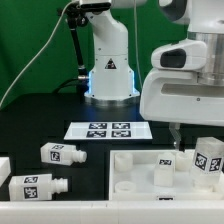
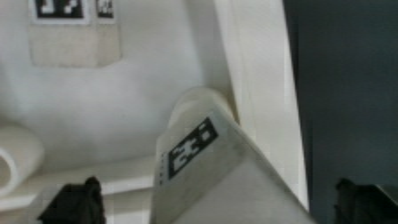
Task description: Assemble one leg
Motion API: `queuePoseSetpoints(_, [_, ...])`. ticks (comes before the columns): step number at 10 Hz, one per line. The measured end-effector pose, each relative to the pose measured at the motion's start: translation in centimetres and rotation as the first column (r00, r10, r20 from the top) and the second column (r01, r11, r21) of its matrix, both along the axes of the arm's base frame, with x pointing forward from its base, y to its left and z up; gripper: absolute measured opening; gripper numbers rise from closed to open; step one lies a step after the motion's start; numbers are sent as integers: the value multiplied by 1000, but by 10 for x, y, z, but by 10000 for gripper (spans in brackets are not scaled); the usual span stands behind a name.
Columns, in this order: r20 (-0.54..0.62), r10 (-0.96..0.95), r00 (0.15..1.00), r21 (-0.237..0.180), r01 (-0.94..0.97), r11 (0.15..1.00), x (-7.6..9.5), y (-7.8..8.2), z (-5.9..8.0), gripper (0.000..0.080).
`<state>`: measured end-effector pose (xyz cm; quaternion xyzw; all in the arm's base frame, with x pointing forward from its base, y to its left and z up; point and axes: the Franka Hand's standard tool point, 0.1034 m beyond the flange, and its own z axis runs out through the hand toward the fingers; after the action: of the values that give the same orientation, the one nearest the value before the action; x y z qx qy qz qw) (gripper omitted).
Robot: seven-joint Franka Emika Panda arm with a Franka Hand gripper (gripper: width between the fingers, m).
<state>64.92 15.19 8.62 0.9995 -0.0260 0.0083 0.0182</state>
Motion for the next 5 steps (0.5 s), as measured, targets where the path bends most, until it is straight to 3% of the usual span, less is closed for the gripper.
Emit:
queuePoseSetpoints(2, [-8, 211, 977, -10, -211, 977, 0, 0, 0, 649])
queuePoseSetpoints(5, [-17, 382, 924, -11, -382, 924, 0, -1, 0, 649])
